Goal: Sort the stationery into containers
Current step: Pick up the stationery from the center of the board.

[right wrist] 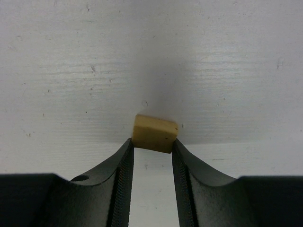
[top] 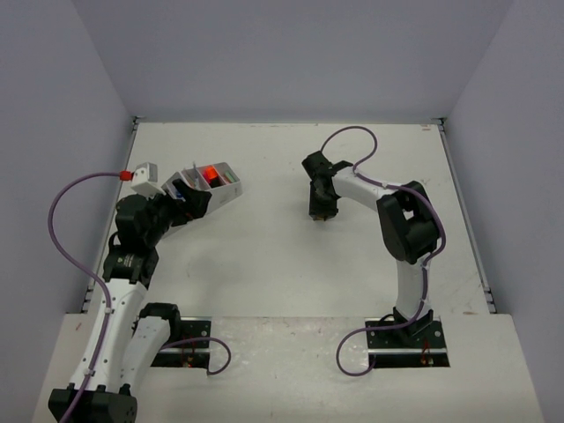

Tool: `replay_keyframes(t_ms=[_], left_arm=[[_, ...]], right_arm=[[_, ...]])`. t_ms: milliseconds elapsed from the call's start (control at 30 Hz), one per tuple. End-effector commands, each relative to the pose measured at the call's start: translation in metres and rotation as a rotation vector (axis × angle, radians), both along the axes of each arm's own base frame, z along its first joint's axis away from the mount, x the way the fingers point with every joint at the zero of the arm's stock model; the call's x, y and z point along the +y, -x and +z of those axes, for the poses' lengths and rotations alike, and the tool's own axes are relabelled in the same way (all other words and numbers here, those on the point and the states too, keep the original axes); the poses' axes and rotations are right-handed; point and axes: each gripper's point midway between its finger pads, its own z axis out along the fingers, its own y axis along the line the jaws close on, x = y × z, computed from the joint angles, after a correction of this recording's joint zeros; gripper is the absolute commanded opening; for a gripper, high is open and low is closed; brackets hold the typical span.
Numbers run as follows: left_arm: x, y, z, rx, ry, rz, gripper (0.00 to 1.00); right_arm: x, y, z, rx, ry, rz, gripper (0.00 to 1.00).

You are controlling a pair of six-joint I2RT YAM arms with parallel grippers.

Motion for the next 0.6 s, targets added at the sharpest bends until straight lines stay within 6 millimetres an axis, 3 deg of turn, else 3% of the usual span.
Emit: replay_keyframes(t_ms=[0, 267, 400, 467, 567], left_arm=[[-0.009, 0.001, -0.004, -0.008, -0.002, -0.061, 1.0], [-0.048, -0.002, -0.016, 0.044, 0.106, -0.263, 1.0], [-0.077, 0.007, -0.012, 0.046, 0.192, -0.418, 1.0], [-0.089, 0.007, -0.003, 0.008, 0.223, -0.491, 1.0], [-0.112, 0.02, -0.003, 0.017, 0.296, -0.617, 0.99]], right_arm=[[0.012, -0.015, 0.017, -0.106, -0.009, 0.056, 0.15], [0.063, 0.005, 0.1, -0.421, -0.045, 0.379, 0.08], [0.101, 0.037, 0.123, -0.551, -0.07, 0.662, 0.09], [0.117, 0.062, 0.139, -0.623, -0.101, 0.749, 0.09], [0.136, 0.077, 0.164, -0.726, -0.159, 0.794, 0.08]])
